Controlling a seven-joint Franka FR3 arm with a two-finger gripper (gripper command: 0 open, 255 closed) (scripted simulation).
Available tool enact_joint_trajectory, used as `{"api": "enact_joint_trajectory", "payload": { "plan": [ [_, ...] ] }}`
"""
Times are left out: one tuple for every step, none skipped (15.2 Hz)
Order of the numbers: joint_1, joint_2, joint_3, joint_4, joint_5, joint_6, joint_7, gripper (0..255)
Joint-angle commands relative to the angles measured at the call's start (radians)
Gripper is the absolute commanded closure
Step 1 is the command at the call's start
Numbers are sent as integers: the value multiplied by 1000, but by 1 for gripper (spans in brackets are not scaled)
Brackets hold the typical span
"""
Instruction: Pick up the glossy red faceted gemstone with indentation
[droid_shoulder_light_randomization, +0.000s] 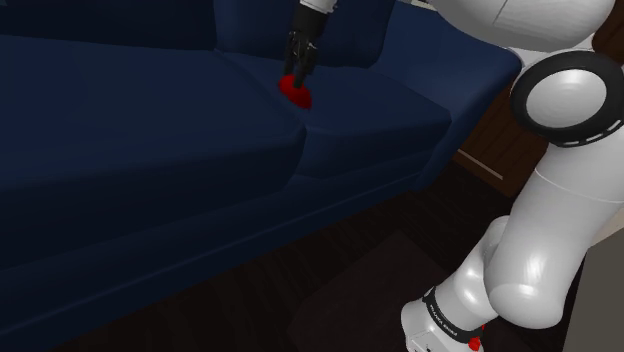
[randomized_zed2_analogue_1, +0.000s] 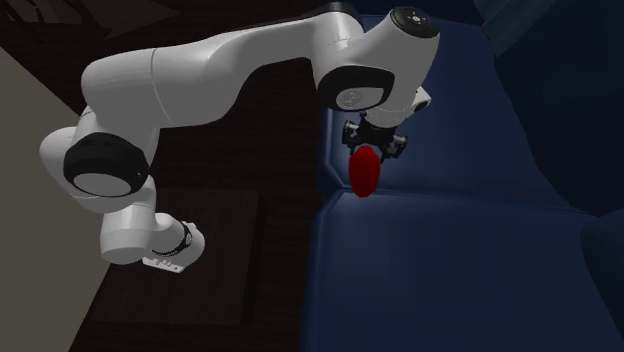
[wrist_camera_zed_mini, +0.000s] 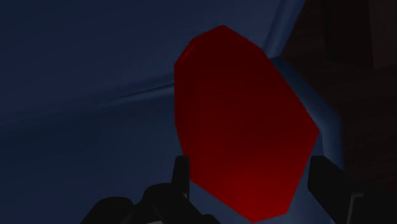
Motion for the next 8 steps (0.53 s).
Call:
{"api": "enact_joint_trajectory", "payload": {
  "plan": [
    [-2,12,-1,46,1,-34,1,255],
    [-3,17,-1,67,2,-50,2,255],
    [-4,23,-1,89,3,-67,2,255],
    [-5,29,-1,112,4,-83,3,255],
    [-6,36,-1,136,4,-100,4,255],
    [-7,44,-1,161,5,-118,5,255],
    [-8,45,-1,165,6,-120,5,255],
    [-8,45,-1,165,6,-120,5,255]
  ]
}}
